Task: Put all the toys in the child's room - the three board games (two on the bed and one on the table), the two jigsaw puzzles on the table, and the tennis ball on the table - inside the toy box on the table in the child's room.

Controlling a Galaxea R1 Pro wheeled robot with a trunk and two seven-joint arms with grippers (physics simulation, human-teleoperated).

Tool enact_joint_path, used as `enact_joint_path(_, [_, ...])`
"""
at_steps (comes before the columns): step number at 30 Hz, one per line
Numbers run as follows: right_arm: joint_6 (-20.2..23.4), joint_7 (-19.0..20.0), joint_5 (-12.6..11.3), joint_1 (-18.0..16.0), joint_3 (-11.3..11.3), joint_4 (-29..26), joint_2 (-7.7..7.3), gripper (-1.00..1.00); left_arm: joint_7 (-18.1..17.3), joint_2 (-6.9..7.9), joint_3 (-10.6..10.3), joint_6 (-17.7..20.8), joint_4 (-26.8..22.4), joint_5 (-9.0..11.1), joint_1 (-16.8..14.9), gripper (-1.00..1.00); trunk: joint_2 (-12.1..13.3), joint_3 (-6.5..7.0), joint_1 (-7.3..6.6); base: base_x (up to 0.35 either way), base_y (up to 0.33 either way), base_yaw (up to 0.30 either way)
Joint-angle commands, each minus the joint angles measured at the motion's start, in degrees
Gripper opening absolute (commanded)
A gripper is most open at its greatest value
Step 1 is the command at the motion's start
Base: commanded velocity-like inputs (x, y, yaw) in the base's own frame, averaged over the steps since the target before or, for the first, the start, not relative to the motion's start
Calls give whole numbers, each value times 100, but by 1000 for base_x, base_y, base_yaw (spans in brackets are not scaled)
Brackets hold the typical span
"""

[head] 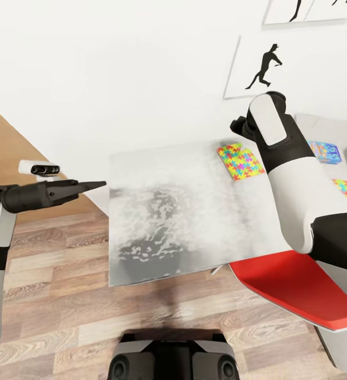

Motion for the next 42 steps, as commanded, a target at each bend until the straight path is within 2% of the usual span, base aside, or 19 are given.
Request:
enact_joint_path(1, [22,-47,-41,-7,16,-3,-4,100,-21,5,-1,61,-6,81,-5,100,-10,-17,3,0,0,0])
enact_joint_path(4, [23,-45,-41,-7,16,0,-6,100,-21,44,-2,61,-21,452,-8,100,-10,-45,3,0,0,0])
enact_joint_path(8, [22,-46,-41,-5,17,8,-7,100,-21,83,-8,61,-60,620,-12,100,-10,-83,3,1,0,0])
enact_joint_path(15, [10,-40,-41,-3,19,15,-7,100,-21,101,-7,61,-98,792,-44,100,-10,-149,3,83,-65,0])
enact_joint_path(18, [8,-39,-41,-3,18,16,-7,100,-21,96,-14,61,-102,1008,-45,100,-10,-177,3,38,-33,0])
enact_joint_path(19, [7,-39,-41,-3,17,16,-7,100,-21,87,-25,61,-104,1143,-48,100,-10,-186,3,19,-17,0])
enact_joint_path(23, [3,-39,-40,-3,17,16,-7,100,-21,68,-51,61,-107,1379,-55,100,-10,-224,3,11,-9,0])
enact_joint_path(30, [-9,-34,-32,-3,17,9,-18,100,-21,53,-77,61,-109,1476,-60,100,-10,-289,3,3,-2,0])
enact_joint_path(42, [-11,-30,71,5,12,8,-41,100,-21,58,-243,61,-109,1457,-55,100,-10,-364,3,0,0,0])
